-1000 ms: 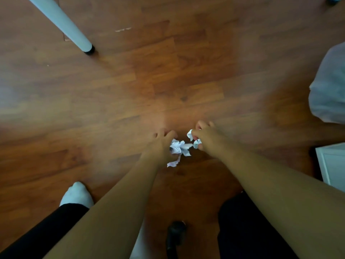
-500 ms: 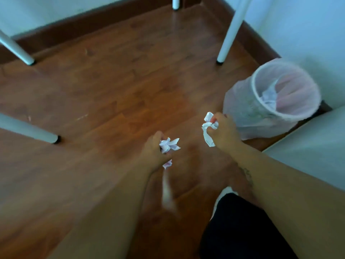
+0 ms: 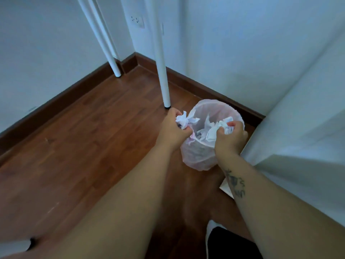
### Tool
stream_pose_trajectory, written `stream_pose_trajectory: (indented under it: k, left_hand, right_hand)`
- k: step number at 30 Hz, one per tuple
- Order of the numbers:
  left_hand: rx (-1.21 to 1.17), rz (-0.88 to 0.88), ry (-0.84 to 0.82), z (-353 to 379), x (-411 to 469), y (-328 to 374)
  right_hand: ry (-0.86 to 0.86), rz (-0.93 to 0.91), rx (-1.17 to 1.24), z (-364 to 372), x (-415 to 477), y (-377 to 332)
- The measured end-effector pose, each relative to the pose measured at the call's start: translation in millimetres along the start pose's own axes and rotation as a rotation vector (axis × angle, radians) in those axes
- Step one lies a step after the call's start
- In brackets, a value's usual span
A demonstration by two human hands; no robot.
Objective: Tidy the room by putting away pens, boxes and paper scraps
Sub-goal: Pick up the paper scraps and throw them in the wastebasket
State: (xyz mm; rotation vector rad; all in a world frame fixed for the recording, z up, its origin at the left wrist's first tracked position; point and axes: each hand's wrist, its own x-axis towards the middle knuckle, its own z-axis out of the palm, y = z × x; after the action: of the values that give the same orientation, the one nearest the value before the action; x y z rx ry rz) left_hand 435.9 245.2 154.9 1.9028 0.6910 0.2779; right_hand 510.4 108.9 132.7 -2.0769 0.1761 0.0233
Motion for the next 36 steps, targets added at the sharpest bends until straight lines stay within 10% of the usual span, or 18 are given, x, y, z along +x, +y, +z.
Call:
stream_pose_trajectory:
  k: [15, 23, 26, 30, 36]
  left_hand:
    - [0.05, 0.059, -0.25, 73, 86, -30]
    - [0.591, 0.18, -0.201, 62, 112, -51]
    - [0.339, 0.033, -0.224, 60, 114, -55]
    - [0.06, -0.221, -0.299, 65, 97, -47]
    - [-0.004, -0.284, -0.368, 79, 85, -45]
  right_hand:
    - [-0.072, 0.026, -0.14, 23, 57, 35]
    - [-0.059, -0.154, -0.67, 27, 59, 52]
    - [-0.207, -0.003, -0.731, 25, 53, 68]
    - [-0.342, -0.386, -0.97, 21, 35, 67]
    - [-0.65, -0.46, -1.141, 0, 21, 56]
